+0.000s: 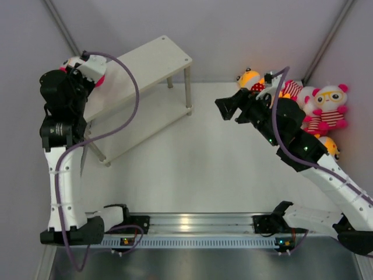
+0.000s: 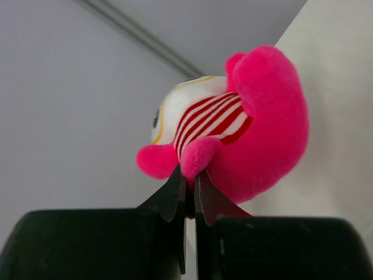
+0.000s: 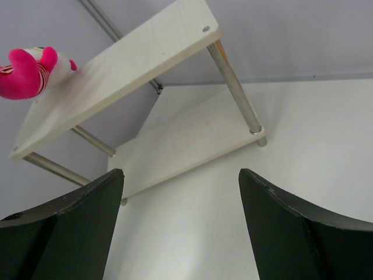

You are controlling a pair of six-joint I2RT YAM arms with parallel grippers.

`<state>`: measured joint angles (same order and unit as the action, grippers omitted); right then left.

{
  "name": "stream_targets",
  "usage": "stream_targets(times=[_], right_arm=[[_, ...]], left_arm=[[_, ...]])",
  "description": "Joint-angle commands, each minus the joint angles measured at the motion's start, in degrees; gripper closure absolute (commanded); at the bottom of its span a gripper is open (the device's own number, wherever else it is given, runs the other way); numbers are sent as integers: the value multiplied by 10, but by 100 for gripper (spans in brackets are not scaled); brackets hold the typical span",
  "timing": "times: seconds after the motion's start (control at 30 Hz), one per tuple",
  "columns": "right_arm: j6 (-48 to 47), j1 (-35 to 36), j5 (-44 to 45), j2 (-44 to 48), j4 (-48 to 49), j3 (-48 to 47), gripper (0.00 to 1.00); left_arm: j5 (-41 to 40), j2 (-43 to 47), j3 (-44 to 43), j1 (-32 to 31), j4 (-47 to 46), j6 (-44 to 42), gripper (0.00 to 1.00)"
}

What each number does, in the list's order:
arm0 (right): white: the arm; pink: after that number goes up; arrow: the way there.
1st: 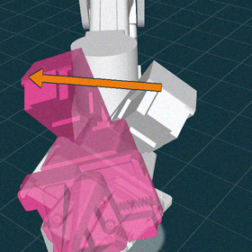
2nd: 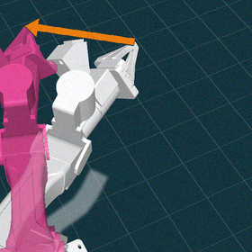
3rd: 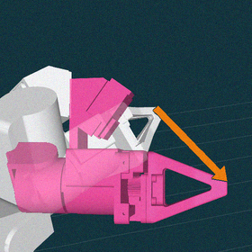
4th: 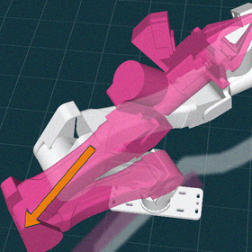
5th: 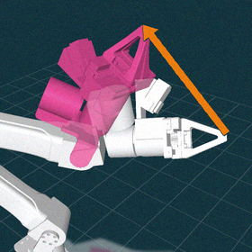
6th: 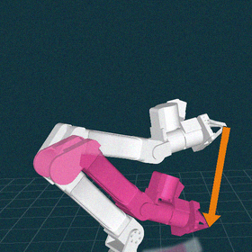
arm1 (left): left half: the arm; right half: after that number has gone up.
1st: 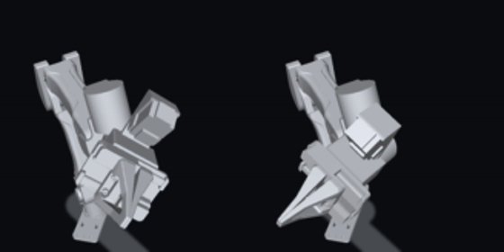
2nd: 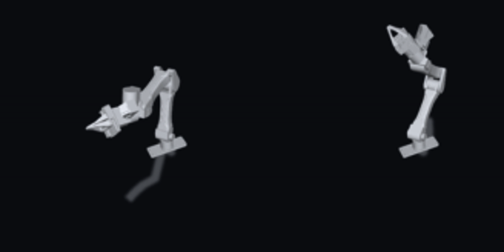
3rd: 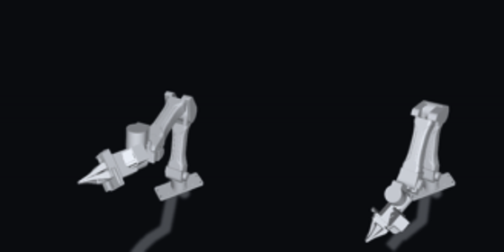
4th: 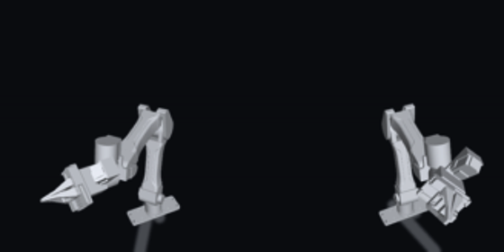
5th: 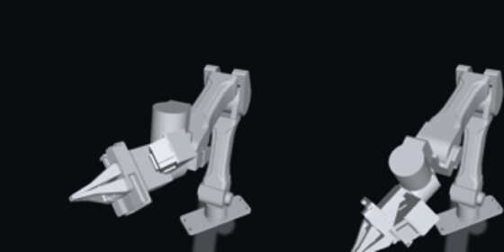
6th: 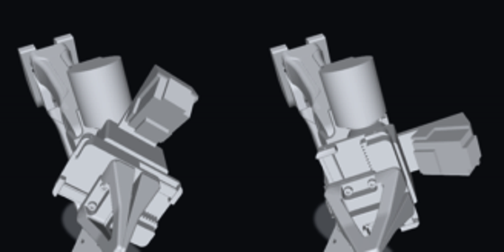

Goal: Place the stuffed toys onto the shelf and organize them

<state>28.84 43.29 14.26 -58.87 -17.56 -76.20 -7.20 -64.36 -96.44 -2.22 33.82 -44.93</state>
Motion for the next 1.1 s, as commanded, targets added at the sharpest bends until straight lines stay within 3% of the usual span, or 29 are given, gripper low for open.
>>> stream_targets(times=[0.0, 0.07, 0.27, 0.83, 1.03, 1.07], right_arm=[[-19, -9, -10, 24, 3, 16, 19], [-26, -13, -10, 34, -2, 25, 19], [-44, -40, -13, 67, -13, 49, 17], [-22, -87, -68, 71, -12, 62, 16], [-18, -87, -77, 66, -15, 55, 14], [-17, -87, -73, 66, -16, 54, 13]], left_arm=[[107, -33, -7, 107, -3, 57, 100], [189, -24, -5, 155, 35, 59, 100], [296, 19, 17, 160, 125, 29, 100], [203, 35, 31, 162, 217, -130, 100], [238, 14, 1, 170, 251, -137, 100], [241, 14, 1, 171, 251, -136, 96]])
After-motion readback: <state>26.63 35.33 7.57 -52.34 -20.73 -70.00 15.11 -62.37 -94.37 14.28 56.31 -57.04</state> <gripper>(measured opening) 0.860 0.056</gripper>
